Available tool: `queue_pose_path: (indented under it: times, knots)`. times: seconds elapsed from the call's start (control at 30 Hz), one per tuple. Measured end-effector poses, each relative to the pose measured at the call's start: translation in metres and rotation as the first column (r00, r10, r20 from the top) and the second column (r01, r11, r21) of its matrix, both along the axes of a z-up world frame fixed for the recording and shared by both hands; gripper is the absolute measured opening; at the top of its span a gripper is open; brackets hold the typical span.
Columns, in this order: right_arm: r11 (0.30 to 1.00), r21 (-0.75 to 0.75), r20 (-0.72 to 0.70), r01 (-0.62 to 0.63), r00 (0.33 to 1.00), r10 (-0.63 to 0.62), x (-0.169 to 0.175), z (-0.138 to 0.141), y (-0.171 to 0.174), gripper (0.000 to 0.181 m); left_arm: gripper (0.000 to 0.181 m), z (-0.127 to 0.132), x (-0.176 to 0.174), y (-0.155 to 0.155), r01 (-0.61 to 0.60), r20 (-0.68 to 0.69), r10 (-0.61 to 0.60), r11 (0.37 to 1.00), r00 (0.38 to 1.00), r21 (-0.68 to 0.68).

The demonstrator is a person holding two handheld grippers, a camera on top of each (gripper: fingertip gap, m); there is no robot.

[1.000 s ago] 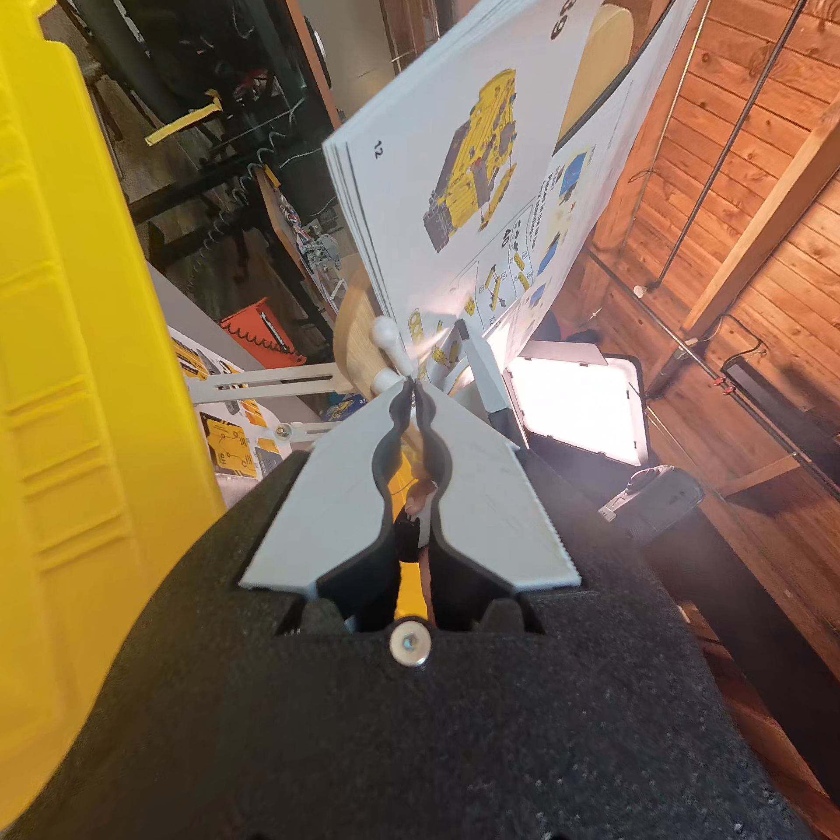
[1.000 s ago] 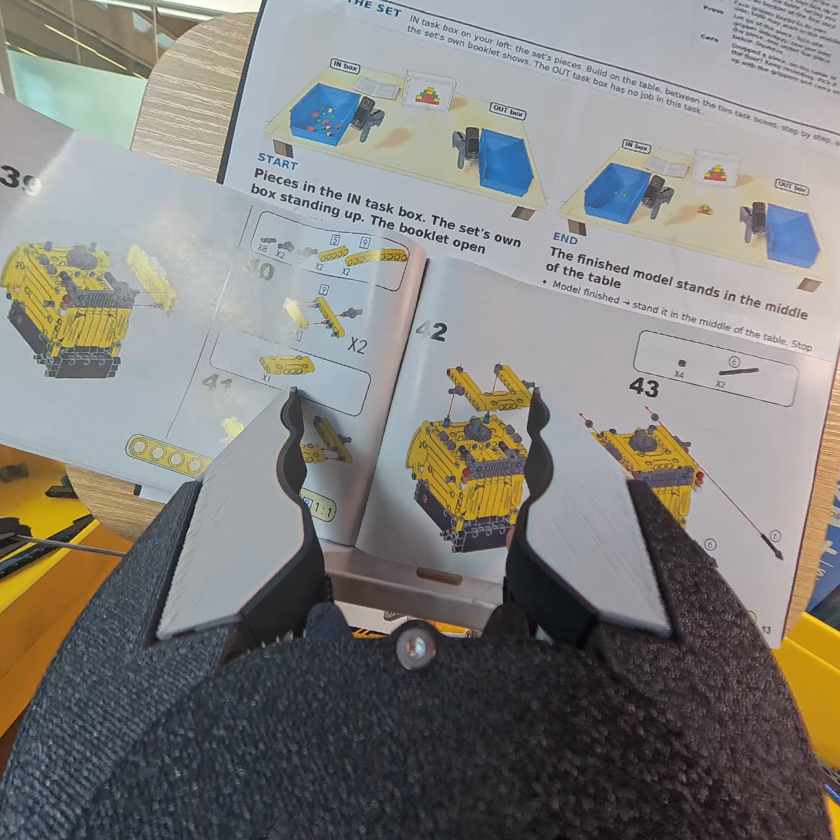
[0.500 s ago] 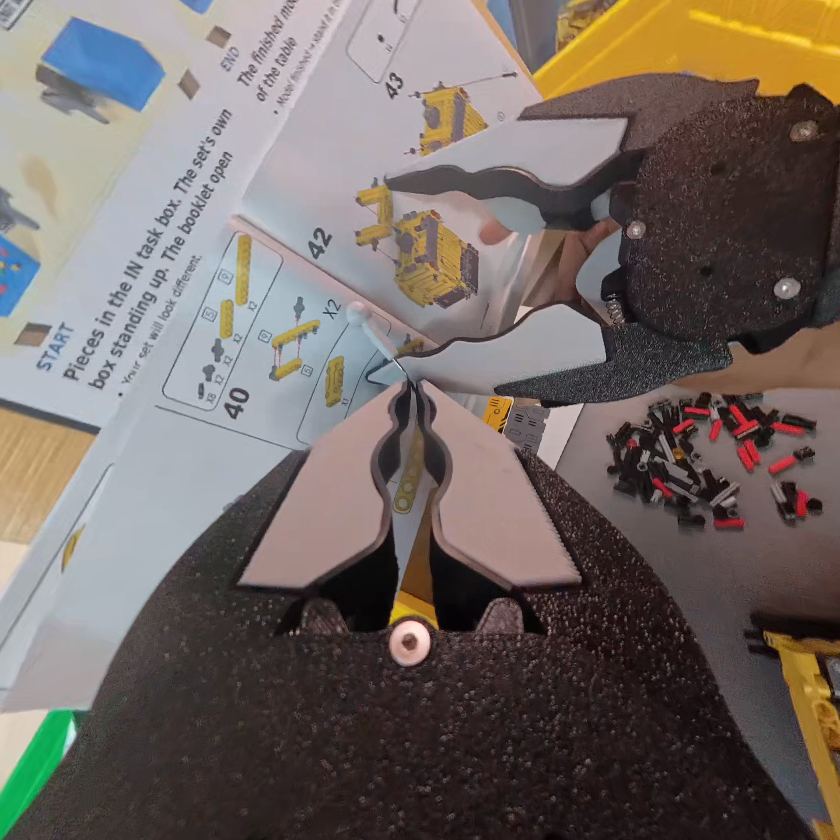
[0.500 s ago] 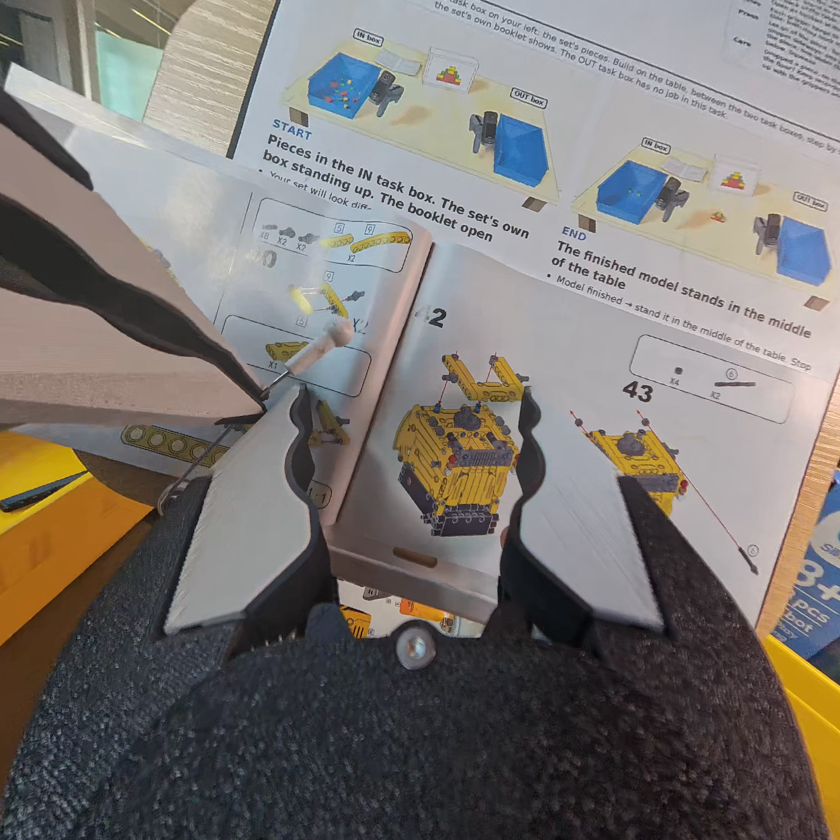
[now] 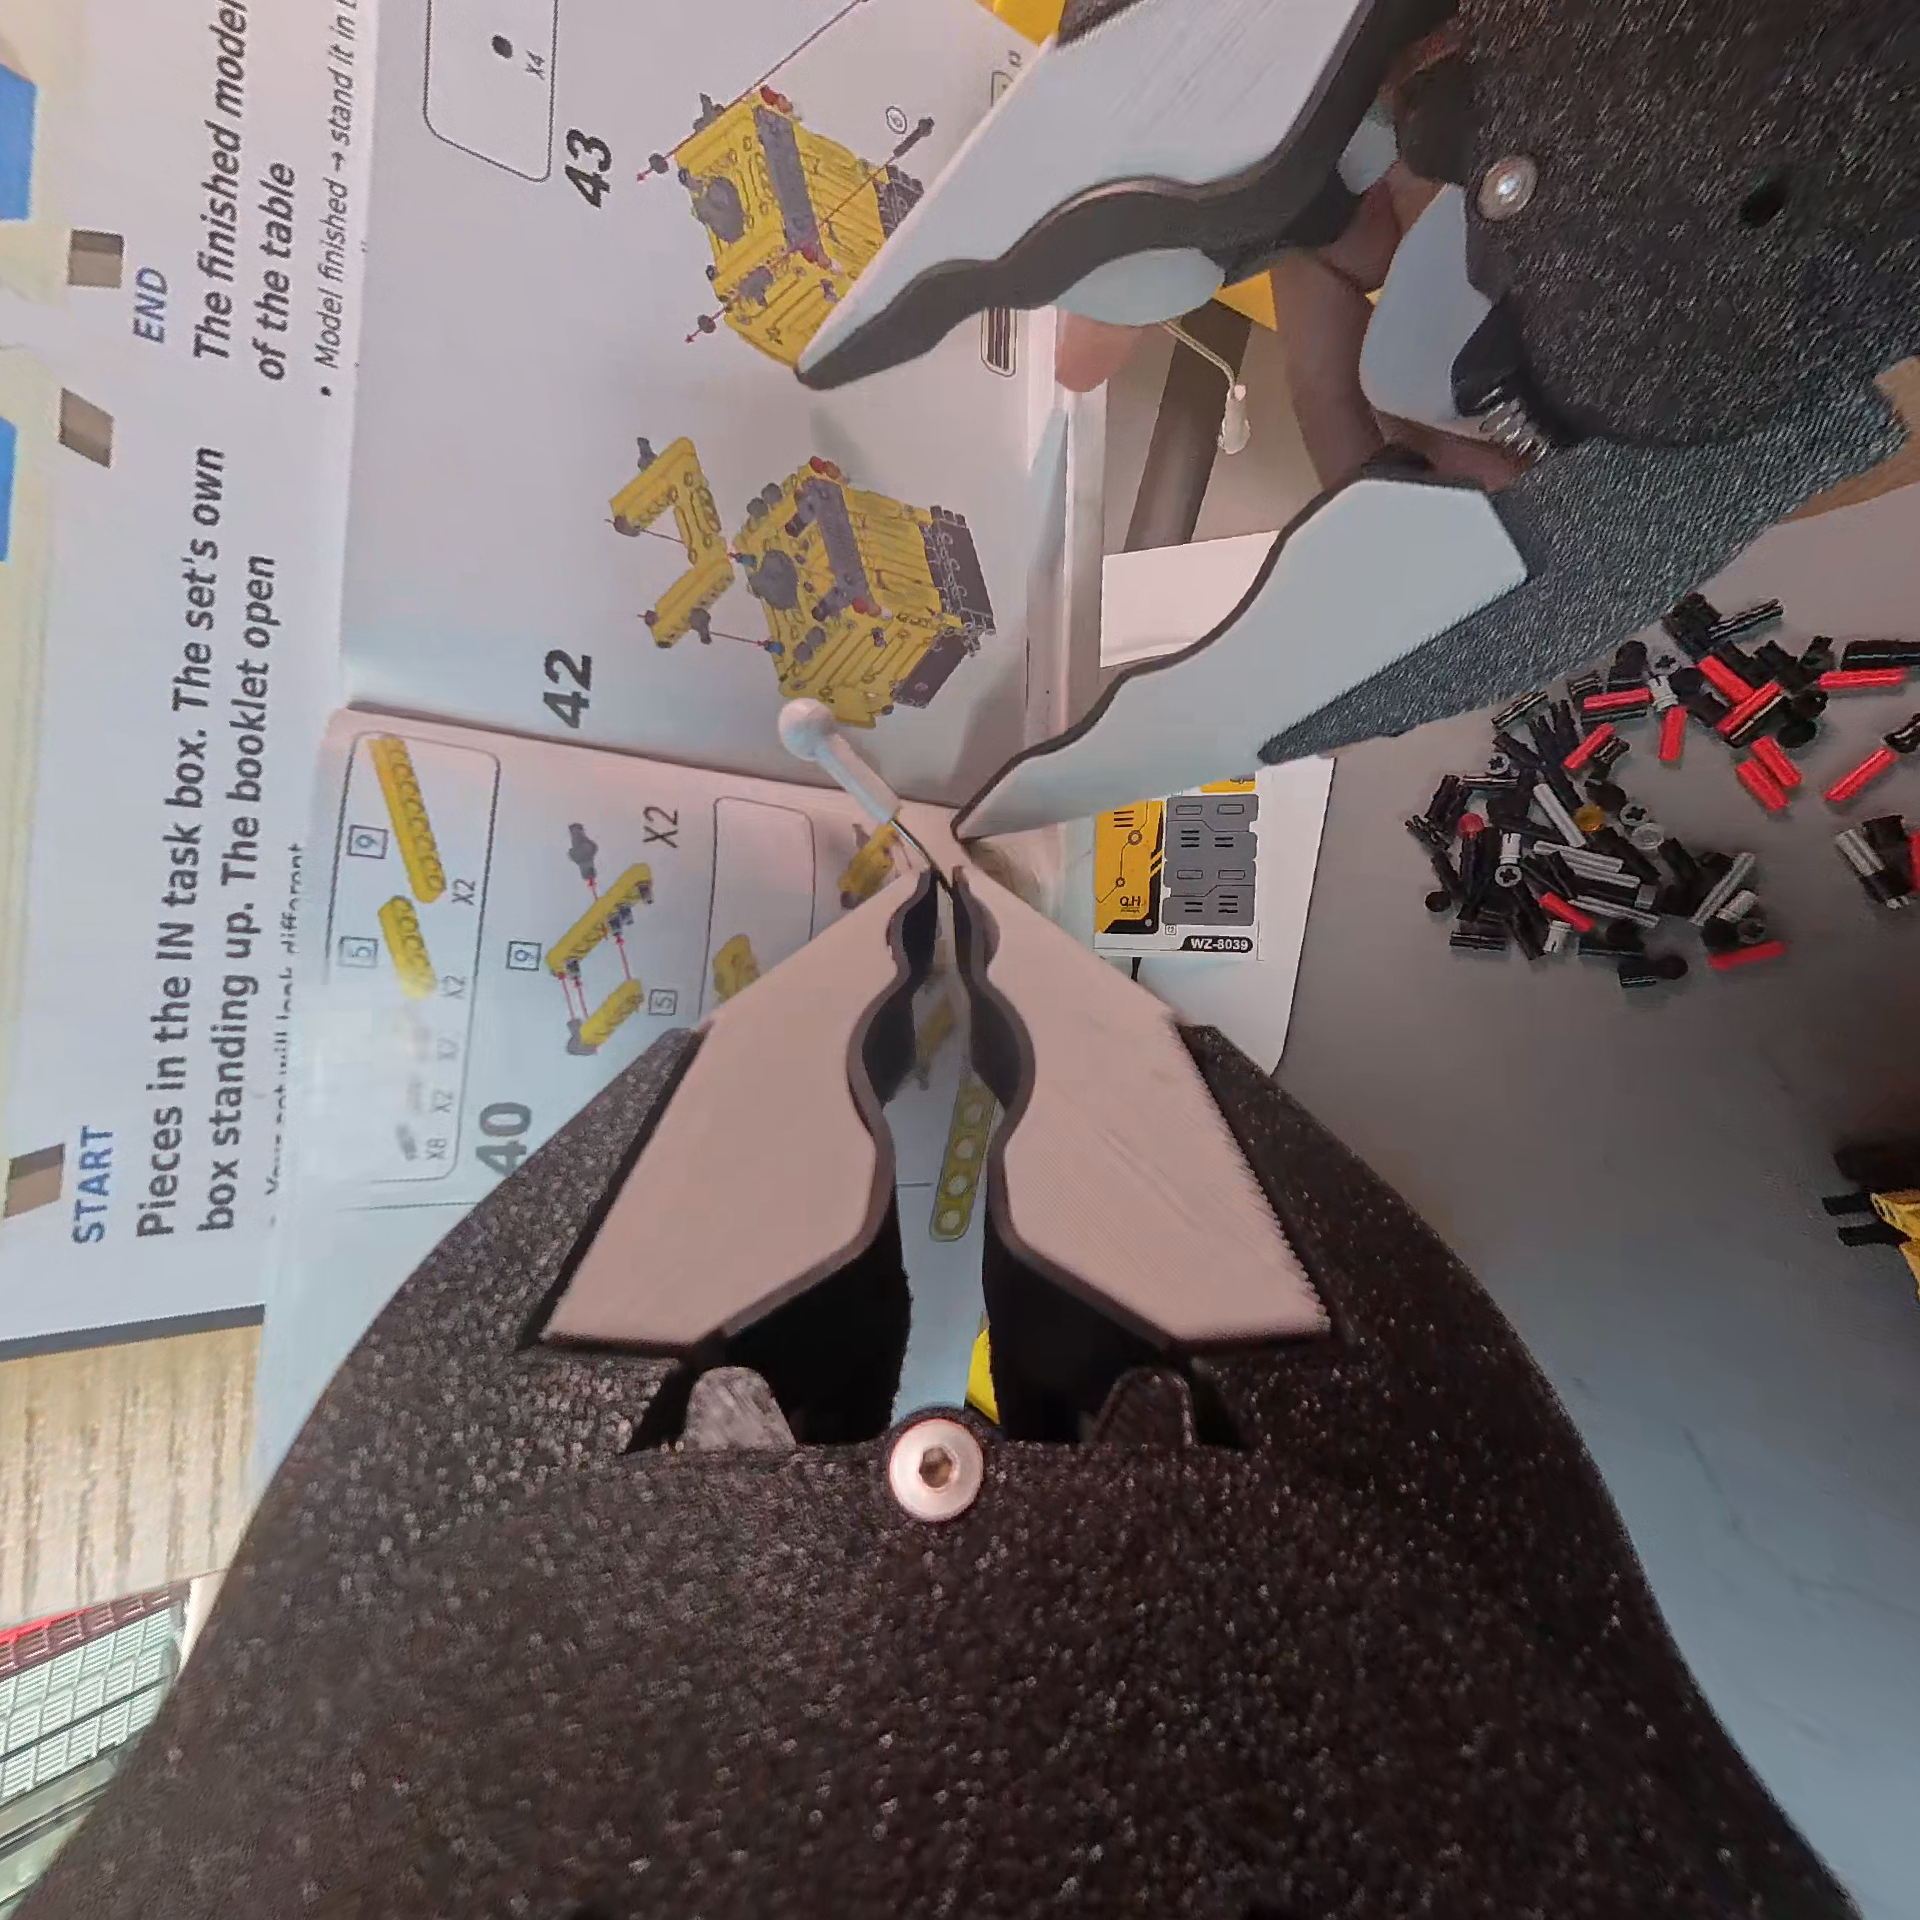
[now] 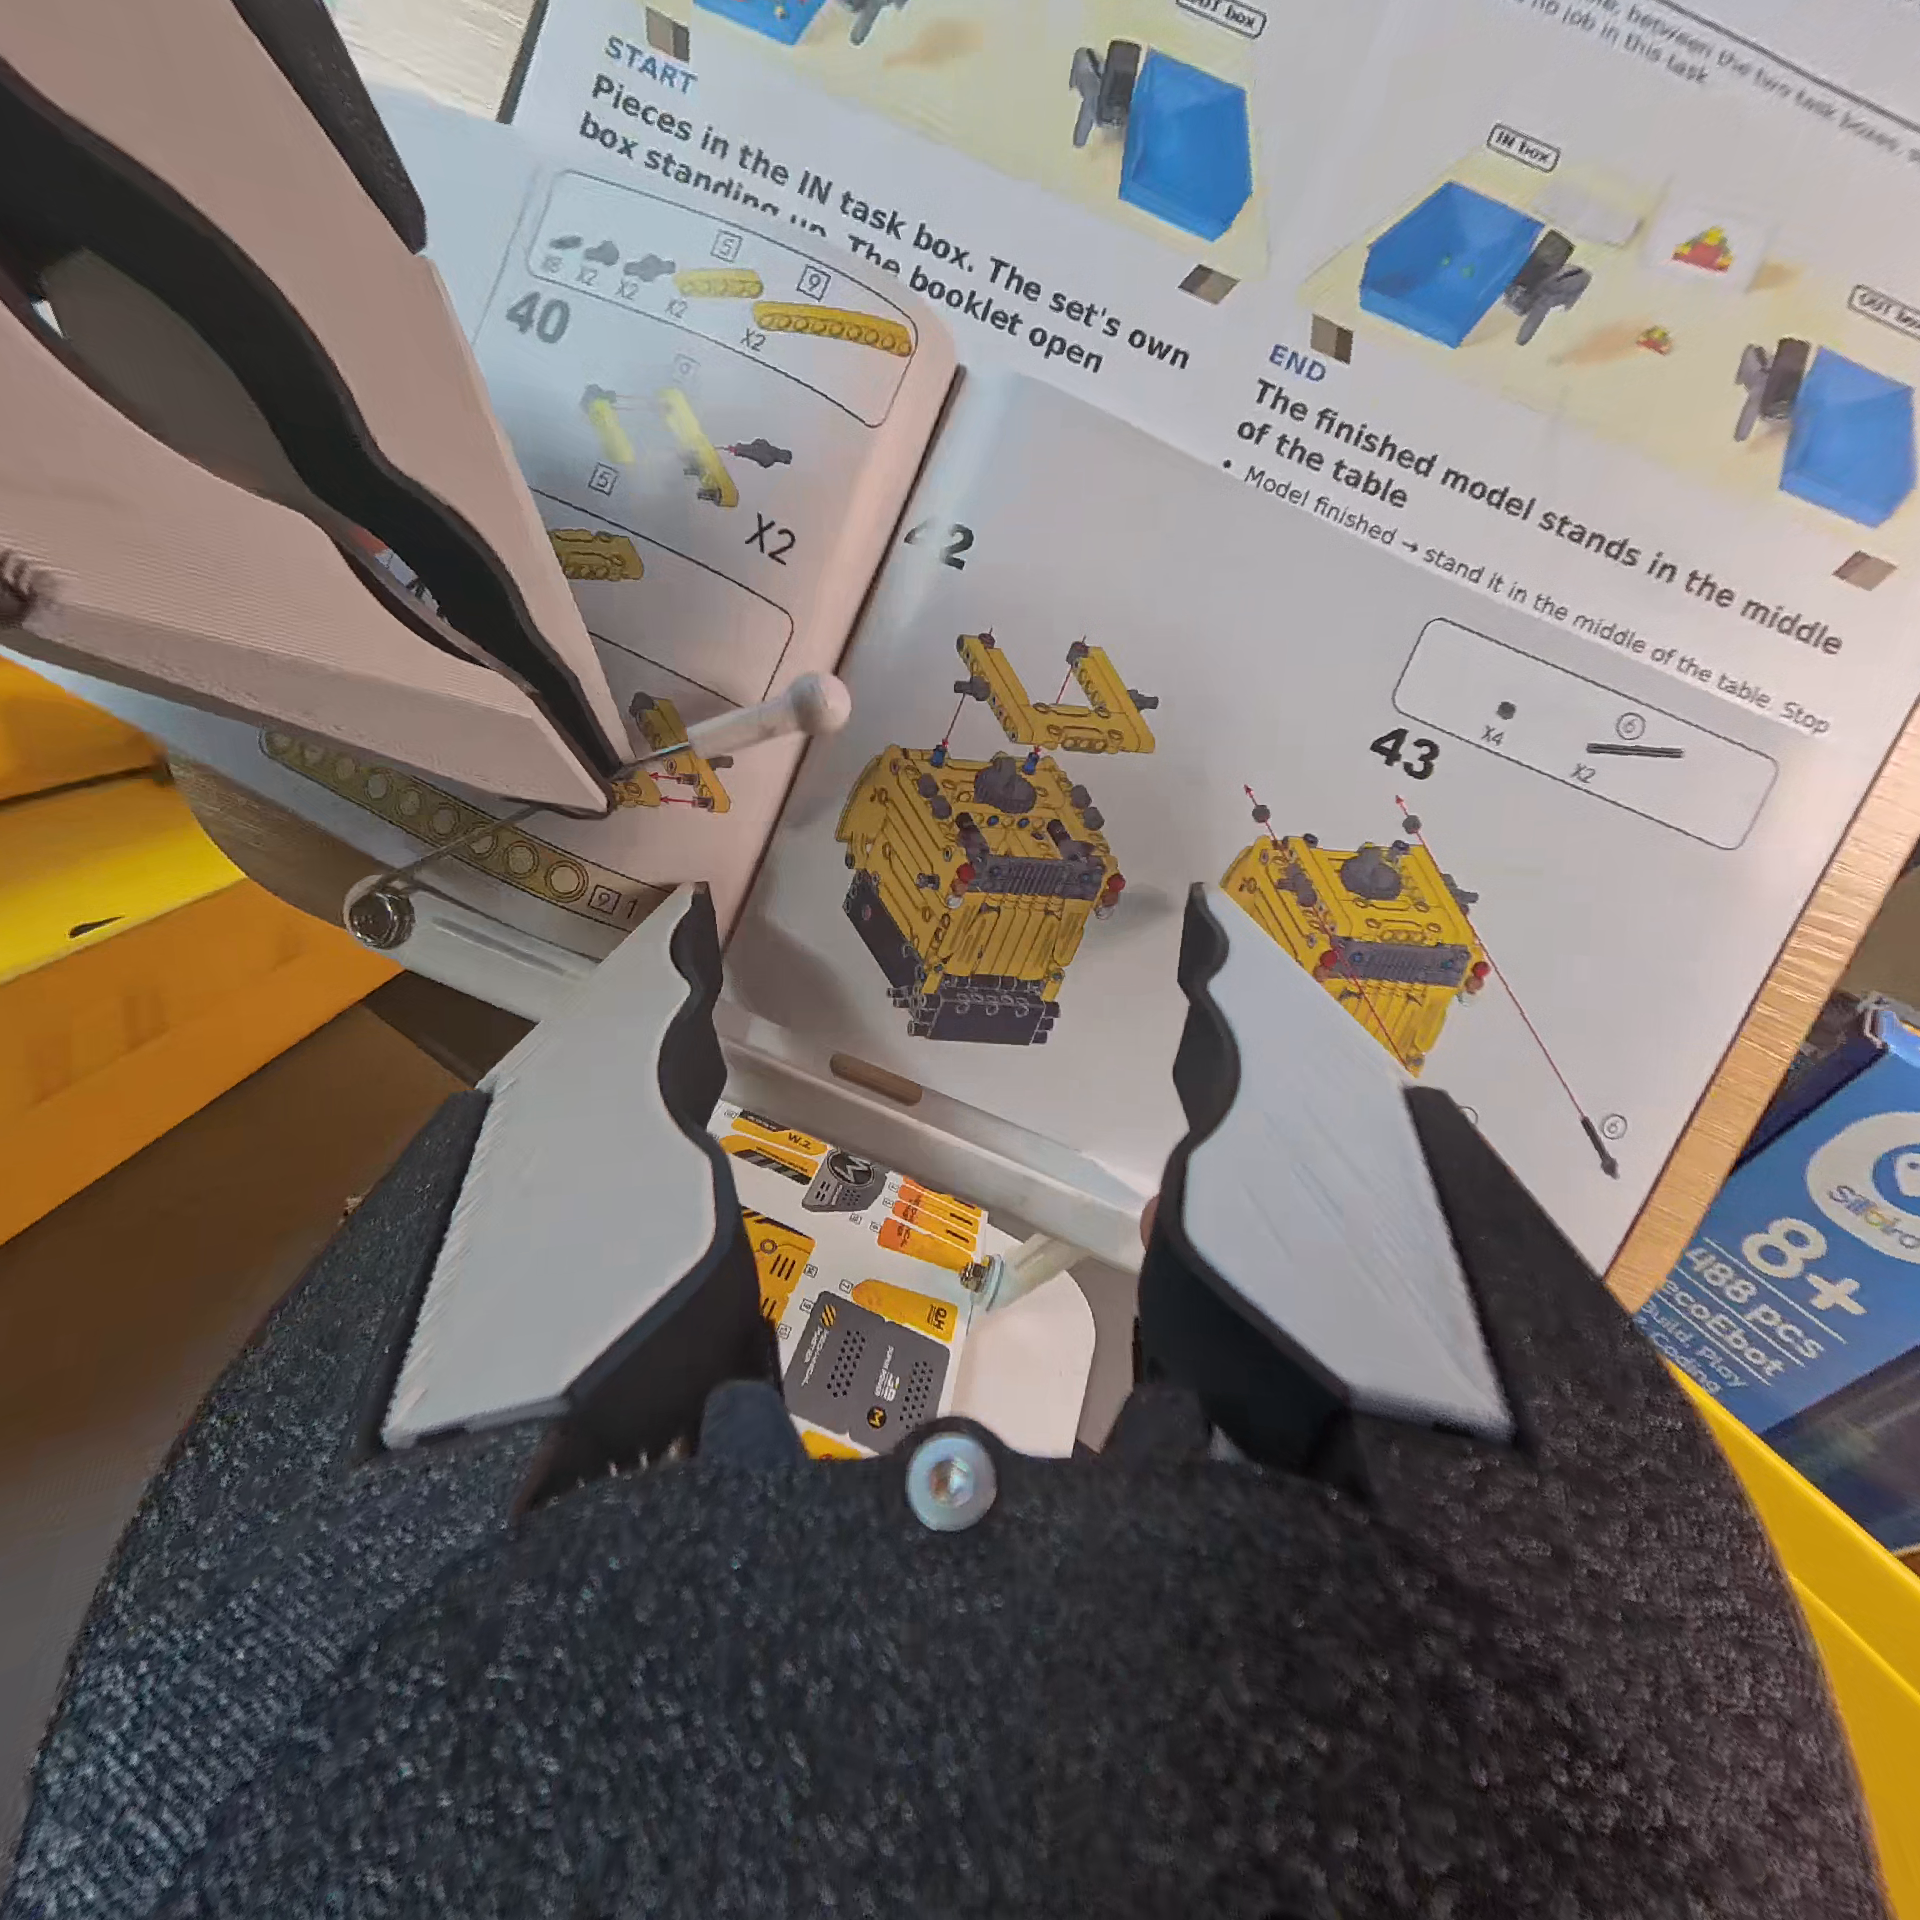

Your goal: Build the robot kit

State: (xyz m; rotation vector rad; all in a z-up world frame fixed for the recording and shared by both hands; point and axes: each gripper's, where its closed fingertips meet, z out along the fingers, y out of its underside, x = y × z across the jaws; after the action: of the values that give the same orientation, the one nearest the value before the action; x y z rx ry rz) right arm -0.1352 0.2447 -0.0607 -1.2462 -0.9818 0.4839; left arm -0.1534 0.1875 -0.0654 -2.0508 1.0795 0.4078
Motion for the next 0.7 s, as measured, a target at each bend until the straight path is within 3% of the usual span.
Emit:
queue_pose_path:
  times: [0.3, 0.57, 0.7]
  knots:
    - [0.998, 0.012, -0.005, 0.055, 0.998, -0.055, 0.002, -0.004, 0.006, 0.099, 0.001, -0.017, 0.007, 0.009, -0.041, -0.06, 0.034, 0.992, 0.998, -0.119]
    - [0.998, -0.07, 0.058, 0.008, 0.998, -0.004, 0.009, -0.014, 0.004, 0.098, 0.001, -0.028, 0.011, 0.009, -0.023, -0.058, 0.016, 0.993, 0.998, -0.117]
    - [0.997, -0.067, 0.058, 0.031, 0.998, -0.028, 0.026, -0.001, 0.004, 0.101, 0.001, -0.028, 0.01, 0.009, -0.019, -0.045, 0.014, 0.995, 0.999, -0.099]
